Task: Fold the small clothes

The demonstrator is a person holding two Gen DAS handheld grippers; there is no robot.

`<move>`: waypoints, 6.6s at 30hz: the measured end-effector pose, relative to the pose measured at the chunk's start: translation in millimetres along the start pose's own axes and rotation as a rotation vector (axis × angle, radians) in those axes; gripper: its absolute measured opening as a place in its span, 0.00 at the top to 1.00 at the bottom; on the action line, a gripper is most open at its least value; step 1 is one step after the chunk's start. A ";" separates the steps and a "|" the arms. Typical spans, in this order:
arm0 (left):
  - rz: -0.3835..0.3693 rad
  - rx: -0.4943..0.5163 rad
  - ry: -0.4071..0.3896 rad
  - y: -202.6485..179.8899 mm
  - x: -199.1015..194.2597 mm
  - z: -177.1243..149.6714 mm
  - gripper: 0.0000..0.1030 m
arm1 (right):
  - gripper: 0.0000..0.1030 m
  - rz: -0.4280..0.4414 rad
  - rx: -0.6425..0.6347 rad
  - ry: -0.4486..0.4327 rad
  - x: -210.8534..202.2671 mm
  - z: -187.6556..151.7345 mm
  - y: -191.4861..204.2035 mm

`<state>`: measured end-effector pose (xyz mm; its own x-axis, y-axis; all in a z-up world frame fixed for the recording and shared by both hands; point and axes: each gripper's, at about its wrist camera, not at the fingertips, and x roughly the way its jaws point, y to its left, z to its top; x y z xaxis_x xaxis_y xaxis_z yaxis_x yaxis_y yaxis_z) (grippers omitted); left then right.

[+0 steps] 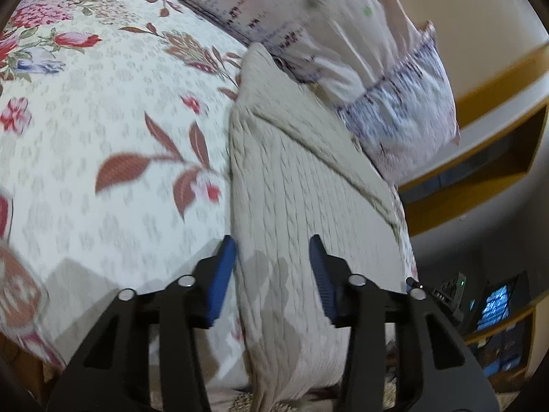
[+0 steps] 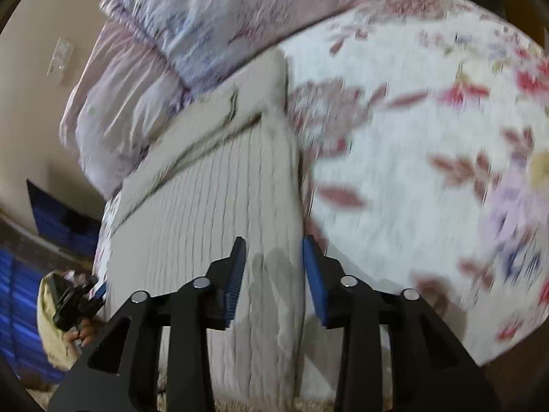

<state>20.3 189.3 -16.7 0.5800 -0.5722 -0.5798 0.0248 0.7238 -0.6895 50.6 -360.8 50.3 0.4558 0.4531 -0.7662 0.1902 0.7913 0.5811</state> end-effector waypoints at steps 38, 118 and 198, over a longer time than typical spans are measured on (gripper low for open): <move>0.017 0.216 -0.025 -55.9 -19.1 7.6 0.94 | 0.92 0.011 -0.346 -0.265 -40.4 1.8 80.3; 0.250 0.190 -0.056 -36.6 103.8 145.0 0.93 | 0.92 -0.188 -0.172 -0.203 71.7 125.0 30.3; 0.154 -0.093 -0.050 -13.6 111.6 167.5 0.51 | 0.53 -0.264 -0.577 -0.105 189.6 92.5 184.7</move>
<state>221.1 180.2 0.7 0.6106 -0.4359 -0.6612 -0.1417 0.7613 -0.6328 252.5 -166.7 37.7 0.5458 0.1932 -0.8153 -0.1778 0.9776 0.1126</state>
